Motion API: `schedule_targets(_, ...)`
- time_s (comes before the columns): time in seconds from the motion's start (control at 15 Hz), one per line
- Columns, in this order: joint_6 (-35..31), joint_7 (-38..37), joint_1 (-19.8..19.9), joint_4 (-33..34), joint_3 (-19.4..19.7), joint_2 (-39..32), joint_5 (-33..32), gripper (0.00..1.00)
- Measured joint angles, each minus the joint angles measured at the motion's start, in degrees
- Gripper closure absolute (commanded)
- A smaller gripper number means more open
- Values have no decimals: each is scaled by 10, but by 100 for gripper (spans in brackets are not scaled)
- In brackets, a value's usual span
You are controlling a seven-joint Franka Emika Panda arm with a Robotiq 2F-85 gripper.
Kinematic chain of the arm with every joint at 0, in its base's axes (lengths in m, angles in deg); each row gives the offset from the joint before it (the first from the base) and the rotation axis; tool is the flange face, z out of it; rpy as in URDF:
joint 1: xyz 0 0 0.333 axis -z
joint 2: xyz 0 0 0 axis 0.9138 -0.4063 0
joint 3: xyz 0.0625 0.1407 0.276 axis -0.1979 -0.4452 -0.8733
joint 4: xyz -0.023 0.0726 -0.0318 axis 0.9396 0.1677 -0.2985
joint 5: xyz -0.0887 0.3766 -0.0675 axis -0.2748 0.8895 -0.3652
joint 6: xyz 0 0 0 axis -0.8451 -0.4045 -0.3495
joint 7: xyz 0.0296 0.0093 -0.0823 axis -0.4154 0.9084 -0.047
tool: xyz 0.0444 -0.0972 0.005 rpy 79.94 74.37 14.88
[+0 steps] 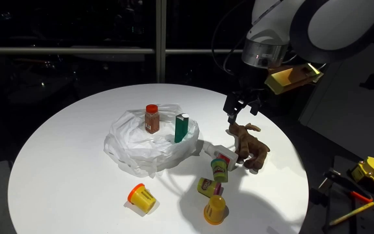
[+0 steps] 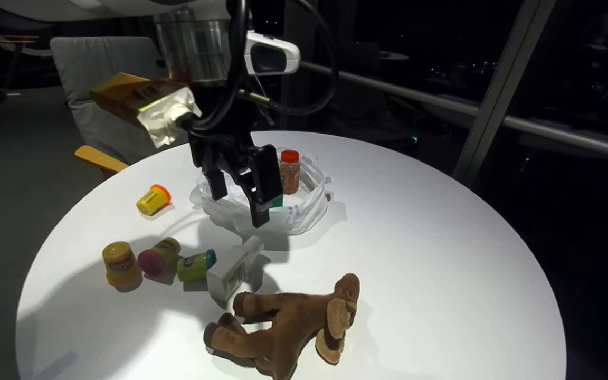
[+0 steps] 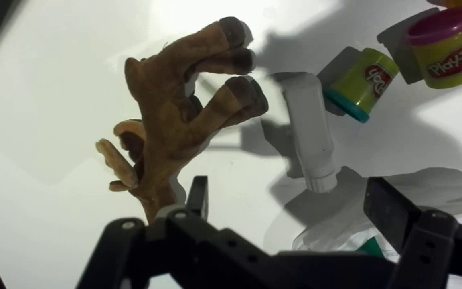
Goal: Put the objects on the table into the plastic bag.
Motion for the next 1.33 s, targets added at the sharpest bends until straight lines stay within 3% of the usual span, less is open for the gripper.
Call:
schedule_targets(0.27, 1, -2, 10, 22, 0, -30, -31, 0)
schedule_targets(1.33, -41, 27, -24, 112, -9, -182, -10, 0)
